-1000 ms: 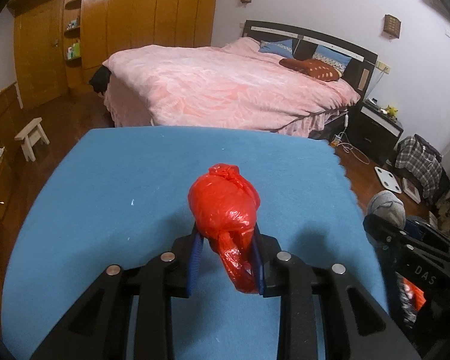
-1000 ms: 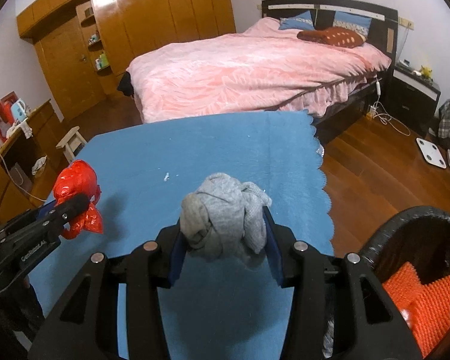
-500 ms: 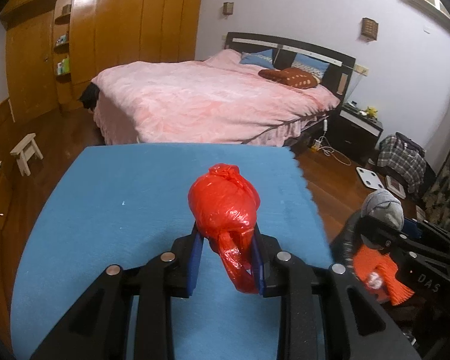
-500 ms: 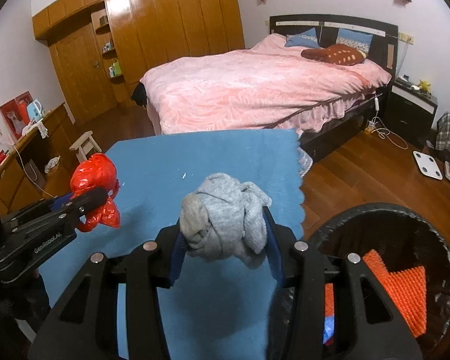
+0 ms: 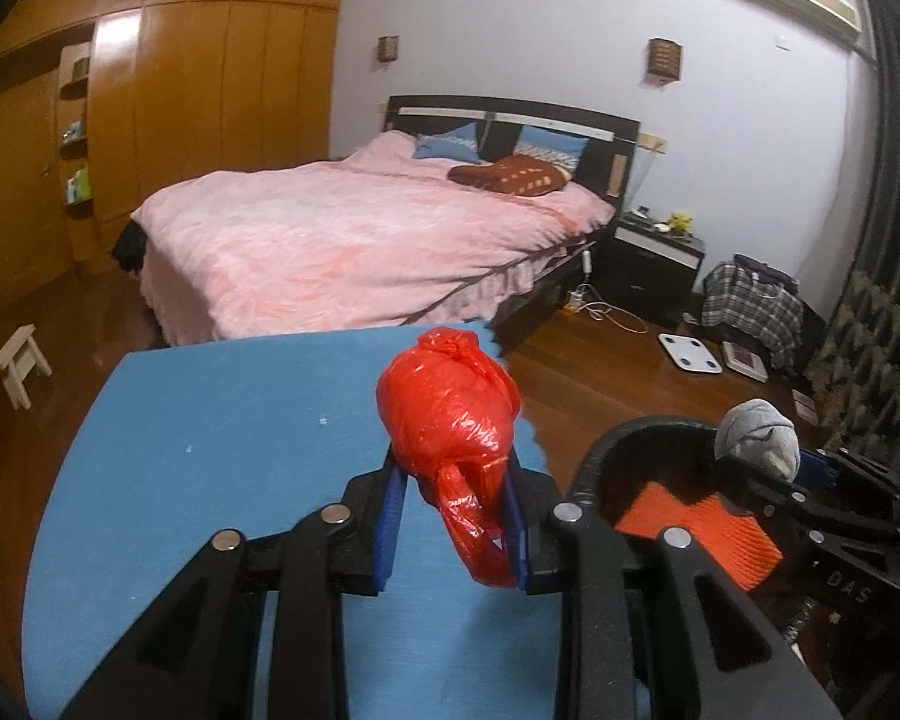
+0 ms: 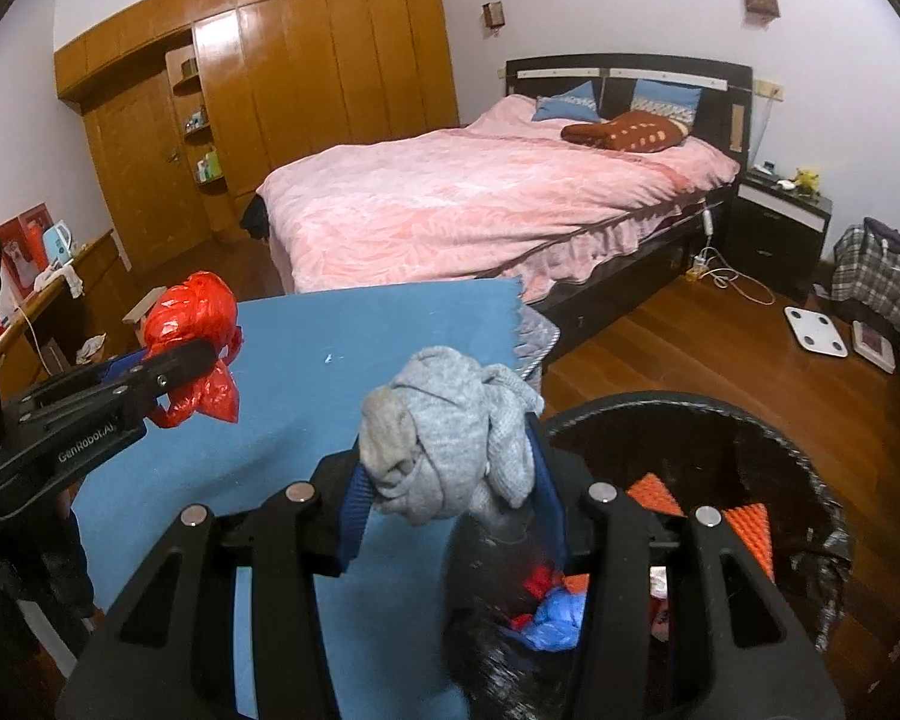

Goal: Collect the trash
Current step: 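Carry the red glove and grey sock over the bin and open both grippers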

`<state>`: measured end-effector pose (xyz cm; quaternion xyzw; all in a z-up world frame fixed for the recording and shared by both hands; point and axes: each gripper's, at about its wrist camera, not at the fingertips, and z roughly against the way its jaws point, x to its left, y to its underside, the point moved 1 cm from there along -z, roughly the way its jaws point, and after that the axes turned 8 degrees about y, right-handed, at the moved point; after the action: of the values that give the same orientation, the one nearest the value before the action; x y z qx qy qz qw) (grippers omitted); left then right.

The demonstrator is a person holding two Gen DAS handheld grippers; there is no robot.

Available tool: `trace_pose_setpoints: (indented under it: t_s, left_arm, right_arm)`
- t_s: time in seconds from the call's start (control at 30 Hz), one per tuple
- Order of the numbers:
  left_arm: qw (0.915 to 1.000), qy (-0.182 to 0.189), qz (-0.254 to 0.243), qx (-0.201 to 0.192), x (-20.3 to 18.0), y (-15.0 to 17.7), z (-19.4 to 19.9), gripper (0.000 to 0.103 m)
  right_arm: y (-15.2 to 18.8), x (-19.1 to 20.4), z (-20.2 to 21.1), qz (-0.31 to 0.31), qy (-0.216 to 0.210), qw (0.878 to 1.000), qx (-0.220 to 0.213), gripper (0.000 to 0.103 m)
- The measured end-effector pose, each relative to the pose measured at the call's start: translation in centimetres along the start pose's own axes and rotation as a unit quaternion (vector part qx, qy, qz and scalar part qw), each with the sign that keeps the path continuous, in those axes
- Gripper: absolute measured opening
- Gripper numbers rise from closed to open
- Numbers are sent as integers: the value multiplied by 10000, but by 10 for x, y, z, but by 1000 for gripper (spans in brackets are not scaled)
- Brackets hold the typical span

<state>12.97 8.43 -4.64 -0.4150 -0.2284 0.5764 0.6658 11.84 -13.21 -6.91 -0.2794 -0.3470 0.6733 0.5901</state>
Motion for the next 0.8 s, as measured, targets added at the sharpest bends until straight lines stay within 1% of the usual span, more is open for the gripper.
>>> trace_pose_setpoints:
  t_s: [0.2,0.37,0.63,0.8]
  left_arm:
    - [9996,224,-148,23,-30,3,0,29]
    - [9986,446,-289,81,-55,7,-6,29]
    - [9948,841,-558,160,-101,11,-24,29]
    - [9910,1072,-777,220,-130,12,-39,29]
  right_arm:
    - [6,-25,18,-138,159,9997,-108,45]
    - [13,-54,30,-319,379,9986,-163,45]
    - [28,-104,41,-638,788,9947,-168,45]
    - [37,-127,42,-786,983,9919,-151,45]
